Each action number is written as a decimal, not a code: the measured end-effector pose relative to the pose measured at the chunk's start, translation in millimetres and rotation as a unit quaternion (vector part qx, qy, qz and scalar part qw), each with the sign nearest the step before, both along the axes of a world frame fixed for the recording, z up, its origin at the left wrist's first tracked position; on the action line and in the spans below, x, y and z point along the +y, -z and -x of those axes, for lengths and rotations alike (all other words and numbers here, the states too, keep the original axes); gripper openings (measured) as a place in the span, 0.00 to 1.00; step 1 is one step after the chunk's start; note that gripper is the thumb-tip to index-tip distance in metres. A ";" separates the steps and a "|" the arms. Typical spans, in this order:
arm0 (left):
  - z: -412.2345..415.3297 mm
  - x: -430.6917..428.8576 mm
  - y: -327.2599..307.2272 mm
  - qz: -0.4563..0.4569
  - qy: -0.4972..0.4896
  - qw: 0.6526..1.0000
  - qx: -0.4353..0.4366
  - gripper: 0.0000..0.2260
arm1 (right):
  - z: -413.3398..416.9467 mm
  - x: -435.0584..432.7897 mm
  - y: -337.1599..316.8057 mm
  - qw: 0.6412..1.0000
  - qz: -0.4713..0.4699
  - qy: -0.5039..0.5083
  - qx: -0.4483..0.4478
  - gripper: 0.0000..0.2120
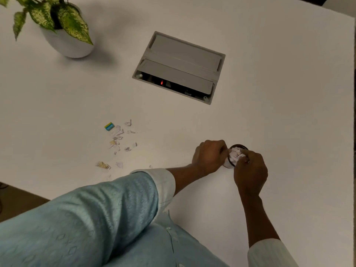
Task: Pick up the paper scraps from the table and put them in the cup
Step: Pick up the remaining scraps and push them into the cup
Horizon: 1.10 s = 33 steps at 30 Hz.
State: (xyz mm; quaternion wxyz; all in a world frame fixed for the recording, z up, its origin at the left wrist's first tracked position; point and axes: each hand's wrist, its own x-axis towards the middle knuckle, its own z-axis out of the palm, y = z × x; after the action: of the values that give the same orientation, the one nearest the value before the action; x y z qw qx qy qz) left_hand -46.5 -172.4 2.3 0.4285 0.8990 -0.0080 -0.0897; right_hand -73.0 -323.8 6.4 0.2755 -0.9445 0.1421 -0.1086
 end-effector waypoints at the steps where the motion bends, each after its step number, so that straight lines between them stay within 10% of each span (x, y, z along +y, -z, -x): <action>1: 5.0 12.5 2.4 -0.012 -0.009 1.000 0.006 0.12 | 3.2 7.0 0.8 1.000 0.004 -0.014 -0.007 0.13; 15: 135.0 273.6 62.4 -0.218 -0.236 0.947 -0.010 0.10 | 62.6 132.8 44.8 0.959 -0.071 -0.212 0.173 0.27; 23: 194.0 326.2 61.0 -0.272 -0.308 0.902 0.135 0.55 | 87.1 186.7 73.1 0.920 -0.047 -0.264 0.285 0.45; 33: 206.7 303.7 80.9 -0.253 -0.107 0.943 0.190 0.74 | 54.7 252.1 86.4 0.910 -0.045 -0.286 0.297 0.41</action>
State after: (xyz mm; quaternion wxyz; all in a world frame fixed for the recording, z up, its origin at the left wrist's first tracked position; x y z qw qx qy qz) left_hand -253.2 131.3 -78.6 0.1874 0.9397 0.1928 -0.2115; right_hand -127.7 -71.7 -80.0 0.2818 -0.9200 -0.0545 0.2668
